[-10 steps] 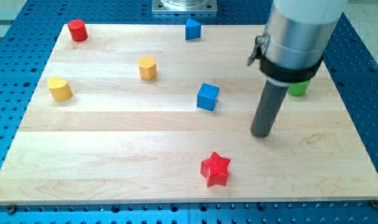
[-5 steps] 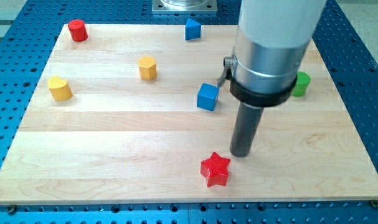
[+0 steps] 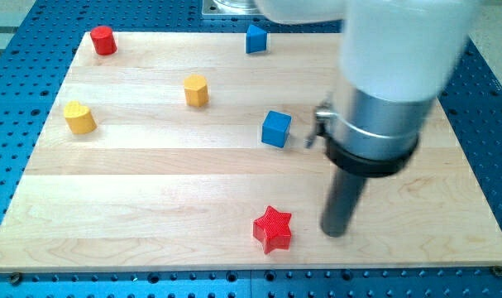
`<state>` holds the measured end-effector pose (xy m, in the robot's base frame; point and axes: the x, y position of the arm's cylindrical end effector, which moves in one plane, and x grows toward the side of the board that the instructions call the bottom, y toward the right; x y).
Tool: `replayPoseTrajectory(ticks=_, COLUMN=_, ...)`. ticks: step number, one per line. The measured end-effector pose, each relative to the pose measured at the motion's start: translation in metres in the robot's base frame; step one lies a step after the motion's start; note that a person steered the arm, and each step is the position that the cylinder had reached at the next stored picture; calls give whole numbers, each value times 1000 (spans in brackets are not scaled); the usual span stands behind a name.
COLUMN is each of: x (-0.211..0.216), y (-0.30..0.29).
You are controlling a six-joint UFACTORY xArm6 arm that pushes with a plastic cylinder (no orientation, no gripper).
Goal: Move the red star bottom center of the board
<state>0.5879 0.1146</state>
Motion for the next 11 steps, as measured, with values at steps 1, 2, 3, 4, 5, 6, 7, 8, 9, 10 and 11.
replayPoseTrajectory(ticks=1, x=13, y=-12)
replayPoseTrajectory(ticks=2, x=23, y=-44)
replayPoseTrajectory(ticks=3, x=23, y=-51)
replayPoseTrajectory(ticks=4, x=18, y=-53)
replayPoseTrajectory(ticks=5, x=2, y=-74)
replayPoseTrajectory(ticks=6, x=2, y=-89)
replayPoseTrajectory(ticks=7, x=2, y=-25)
replayPoseTrajectory(ticks=8, x=2, y=42)
replayPoseTrajectory(ticks=9, x=2, y=53)
replayPoseTrajectory(ticks=10, x=1, y=53)
replayPoseTrajectory(ticks=11, x=-47, y=53)
